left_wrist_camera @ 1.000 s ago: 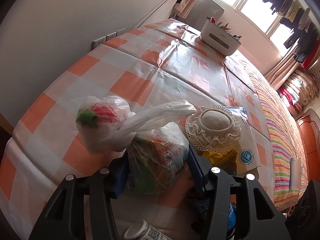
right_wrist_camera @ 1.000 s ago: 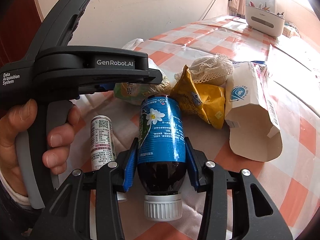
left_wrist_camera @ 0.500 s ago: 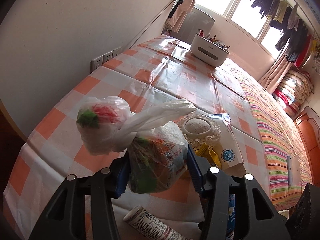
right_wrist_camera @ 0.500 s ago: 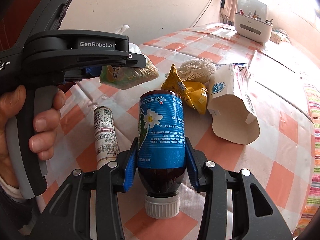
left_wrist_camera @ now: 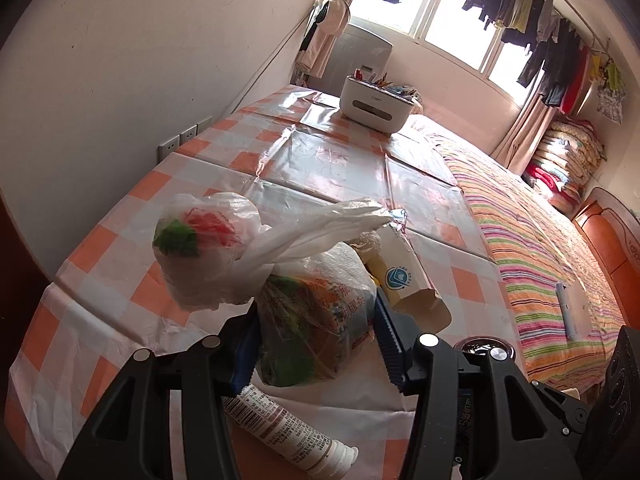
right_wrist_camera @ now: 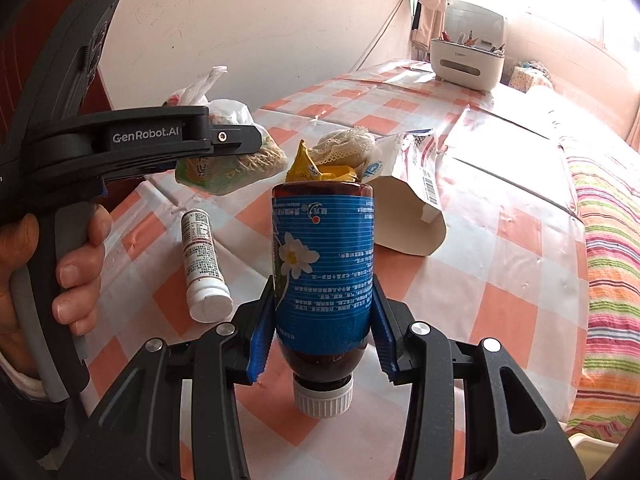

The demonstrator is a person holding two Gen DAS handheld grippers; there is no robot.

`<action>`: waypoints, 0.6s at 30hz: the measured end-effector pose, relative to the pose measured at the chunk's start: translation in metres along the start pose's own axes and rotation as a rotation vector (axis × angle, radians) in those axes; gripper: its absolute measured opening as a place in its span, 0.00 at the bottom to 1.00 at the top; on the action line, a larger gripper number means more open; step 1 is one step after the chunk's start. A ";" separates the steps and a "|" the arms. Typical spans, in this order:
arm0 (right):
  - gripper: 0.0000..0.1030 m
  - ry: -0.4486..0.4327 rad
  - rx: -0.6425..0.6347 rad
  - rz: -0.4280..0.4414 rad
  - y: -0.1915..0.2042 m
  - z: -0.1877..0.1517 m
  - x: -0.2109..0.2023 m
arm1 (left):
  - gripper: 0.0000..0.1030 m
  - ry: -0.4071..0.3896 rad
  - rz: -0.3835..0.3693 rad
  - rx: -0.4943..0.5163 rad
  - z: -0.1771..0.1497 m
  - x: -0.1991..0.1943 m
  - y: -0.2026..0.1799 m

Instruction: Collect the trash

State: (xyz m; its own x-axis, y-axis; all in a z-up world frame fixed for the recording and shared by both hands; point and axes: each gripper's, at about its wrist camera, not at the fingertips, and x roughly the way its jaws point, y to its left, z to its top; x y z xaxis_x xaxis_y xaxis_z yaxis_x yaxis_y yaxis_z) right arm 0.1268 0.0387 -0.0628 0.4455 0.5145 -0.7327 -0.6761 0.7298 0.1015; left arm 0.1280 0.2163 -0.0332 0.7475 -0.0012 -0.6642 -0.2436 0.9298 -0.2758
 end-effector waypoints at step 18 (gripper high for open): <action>0.41 -0.054 0.128 -0.138 -0.064 -0.029 -0.047 | 0.48 0.036 -0.098 0.152 -0.035 0.000 -0.068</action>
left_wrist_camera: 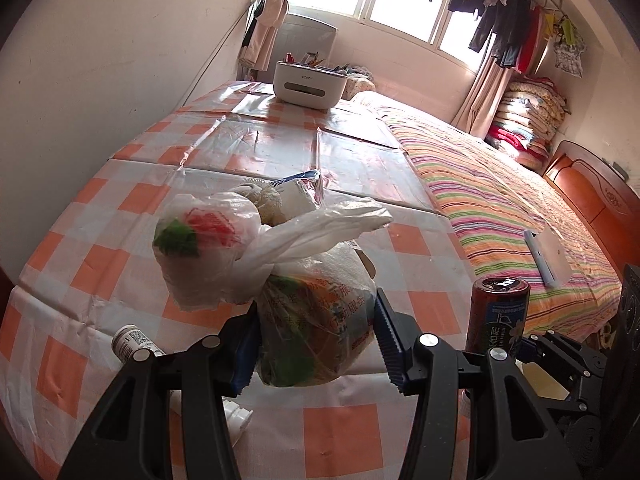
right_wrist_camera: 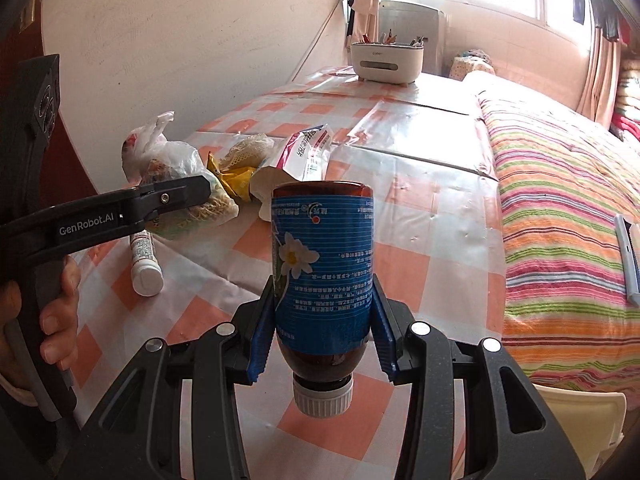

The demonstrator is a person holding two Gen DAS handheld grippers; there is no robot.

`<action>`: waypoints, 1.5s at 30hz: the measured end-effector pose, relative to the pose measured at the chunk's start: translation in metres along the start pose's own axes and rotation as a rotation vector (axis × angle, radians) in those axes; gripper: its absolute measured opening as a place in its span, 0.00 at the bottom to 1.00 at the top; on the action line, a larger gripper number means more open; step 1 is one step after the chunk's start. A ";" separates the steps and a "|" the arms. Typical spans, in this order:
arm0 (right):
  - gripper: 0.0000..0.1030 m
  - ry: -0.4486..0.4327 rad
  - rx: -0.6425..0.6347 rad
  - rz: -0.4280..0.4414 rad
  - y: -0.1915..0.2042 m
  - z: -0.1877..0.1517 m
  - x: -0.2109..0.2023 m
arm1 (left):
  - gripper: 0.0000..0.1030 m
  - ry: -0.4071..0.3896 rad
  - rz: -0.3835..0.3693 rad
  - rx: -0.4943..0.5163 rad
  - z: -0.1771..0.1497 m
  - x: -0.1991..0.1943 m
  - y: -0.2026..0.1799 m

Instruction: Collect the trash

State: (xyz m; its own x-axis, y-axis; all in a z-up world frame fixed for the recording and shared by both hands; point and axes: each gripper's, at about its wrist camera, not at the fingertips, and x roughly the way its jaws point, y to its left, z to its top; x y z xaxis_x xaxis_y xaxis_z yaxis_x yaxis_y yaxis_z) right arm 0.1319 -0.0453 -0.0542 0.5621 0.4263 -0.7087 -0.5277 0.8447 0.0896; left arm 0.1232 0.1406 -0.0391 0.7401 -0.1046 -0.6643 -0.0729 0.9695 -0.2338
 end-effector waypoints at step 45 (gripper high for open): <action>0.41 -0.087 0.330 -0.267 -0.135 -0.091 -0.100 | 0.49 0.125 -0.234 0.337 -0.084 0.002 -0.184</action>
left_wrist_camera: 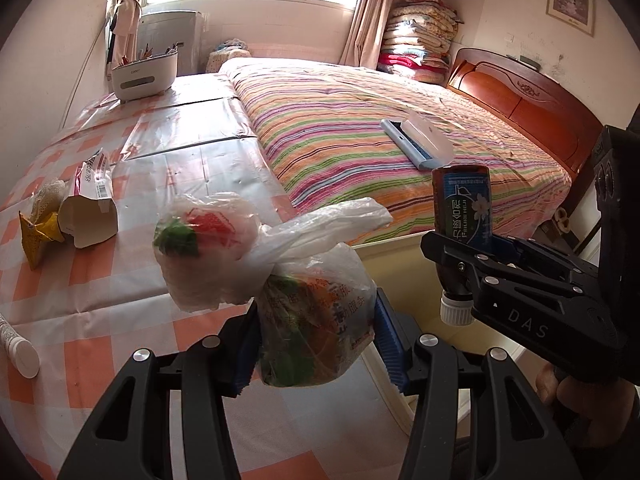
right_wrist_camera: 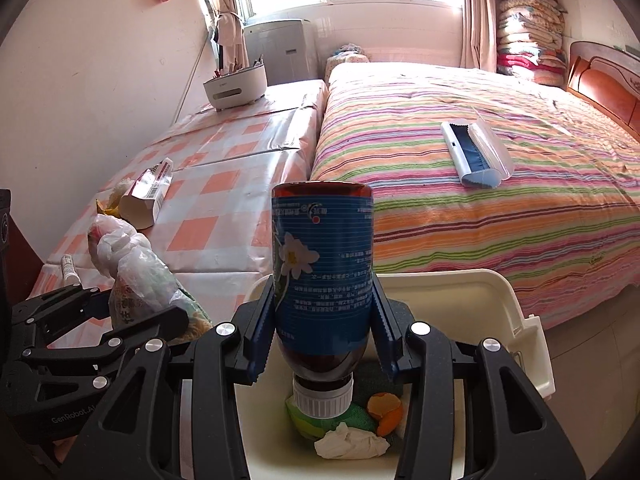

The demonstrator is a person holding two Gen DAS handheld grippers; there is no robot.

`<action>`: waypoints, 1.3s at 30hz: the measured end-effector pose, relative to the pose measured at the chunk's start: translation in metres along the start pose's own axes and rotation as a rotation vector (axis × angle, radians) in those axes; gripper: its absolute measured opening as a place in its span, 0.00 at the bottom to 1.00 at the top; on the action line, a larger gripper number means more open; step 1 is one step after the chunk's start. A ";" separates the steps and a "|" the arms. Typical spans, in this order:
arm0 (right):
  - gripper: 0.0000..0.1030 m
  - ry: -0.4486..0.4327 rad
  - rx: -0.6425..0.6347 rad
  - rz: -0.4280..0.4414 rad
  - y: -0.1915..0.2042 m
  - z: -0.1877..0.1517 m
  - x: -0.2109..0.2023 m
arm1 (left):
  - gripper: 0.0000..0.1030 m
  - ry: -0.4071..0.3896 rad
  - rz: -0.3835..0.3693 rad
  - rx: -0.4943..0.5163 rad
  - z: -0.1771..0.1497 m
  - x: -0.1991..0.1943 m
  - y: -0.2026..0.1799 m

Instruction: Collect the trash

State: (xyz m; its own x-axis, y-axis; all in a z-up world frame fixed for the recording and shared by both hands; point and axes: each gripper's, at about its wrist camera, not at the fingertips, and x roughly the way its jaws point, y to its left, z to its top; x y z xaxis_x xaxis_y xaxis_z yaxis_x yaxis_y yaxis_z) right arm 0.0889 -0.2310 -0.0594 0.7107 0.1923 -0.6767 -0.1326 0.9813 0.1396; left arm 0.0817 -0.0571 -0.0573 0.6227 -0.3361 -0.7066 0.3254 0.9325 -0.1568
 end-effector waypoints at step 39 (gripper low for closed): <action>0.47 -0.058 0.173 -0.094 -0.064 -0.008 -0.021 | 0.76 0.014 -0.028 0.055 -0.001 0.038 -0.053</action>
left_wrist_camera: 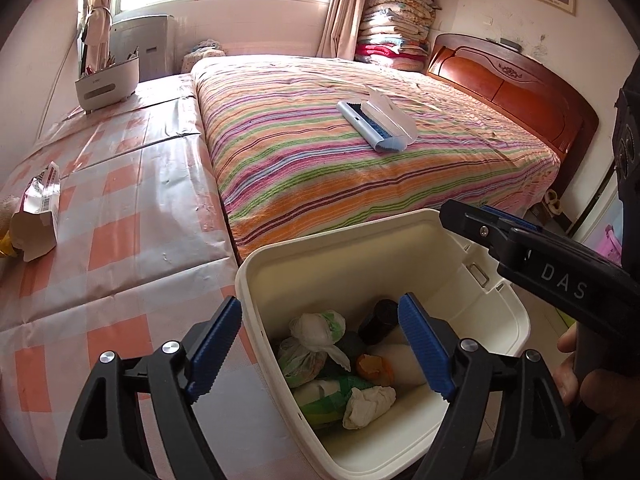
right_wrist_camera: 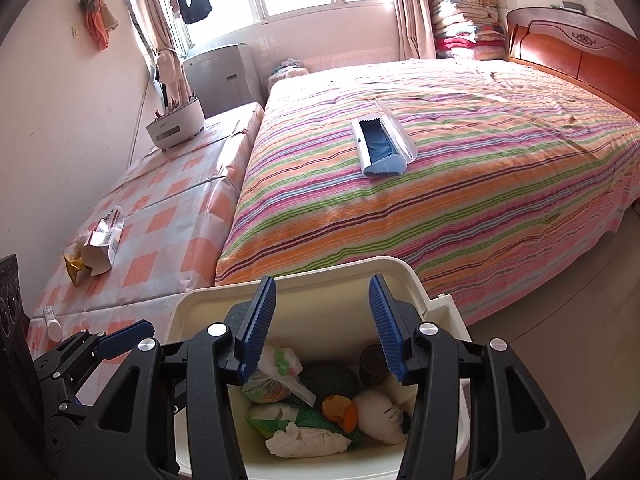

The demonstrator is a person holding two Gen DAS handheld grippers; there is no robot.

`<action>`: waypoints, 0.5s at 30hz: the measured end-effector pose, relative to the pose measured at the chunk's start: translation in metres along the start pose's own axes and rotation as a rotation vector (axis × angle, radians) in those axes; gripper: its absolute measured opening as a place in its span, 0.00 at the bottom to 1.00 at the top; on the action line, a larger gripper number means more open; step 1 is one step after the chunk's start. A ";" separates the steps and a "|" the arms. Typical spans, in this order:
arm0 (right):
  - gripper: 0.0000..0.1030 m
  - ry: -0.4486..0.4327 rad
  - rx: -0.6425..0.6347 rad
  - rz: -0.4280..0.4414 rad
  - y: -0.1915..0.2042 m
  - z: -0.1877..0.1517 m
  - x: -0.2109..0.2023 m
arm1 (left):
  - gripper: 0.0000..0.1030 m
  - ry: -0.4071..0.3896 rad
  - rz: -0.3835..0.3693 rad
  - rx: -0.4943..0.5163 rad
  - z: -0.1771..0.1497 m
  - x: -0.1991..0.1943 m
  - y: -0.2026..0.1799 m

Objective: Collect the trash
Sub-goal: 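Open both grippers to drop the bottle and bags into the cream bin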

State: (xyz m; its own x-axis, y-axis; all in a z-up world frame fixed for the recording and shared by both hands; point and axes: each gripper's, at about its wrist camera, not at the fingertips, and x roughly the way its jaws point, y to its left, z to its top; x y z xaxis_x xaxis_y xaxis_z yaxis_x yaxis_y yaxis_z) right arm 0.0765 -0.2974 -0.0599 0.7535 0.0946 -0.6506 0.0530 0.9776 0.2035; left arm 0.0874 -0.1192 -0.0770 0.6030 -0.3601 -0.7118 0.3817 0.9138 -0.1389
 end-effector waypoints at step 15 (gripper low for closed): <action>0.57 -0.001 -0.010 0.005 0.010 0.001 0.003 | 0.76 0.014 0.001 -0.032 -0.001 -0.003 0.012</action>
State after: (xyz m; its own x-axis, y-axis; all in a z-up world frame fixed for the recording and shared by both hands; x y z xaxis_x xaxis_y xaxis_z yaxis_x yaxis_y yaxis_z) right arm 0.0798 -0.2873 -0.0594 0.7547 0.0991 -0.6486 0.0430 0.9789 0.1996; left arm 0.0891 -0.1069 -0.0773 0.5933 -0.3563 -0.7218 0.3584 0.9198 -0.1595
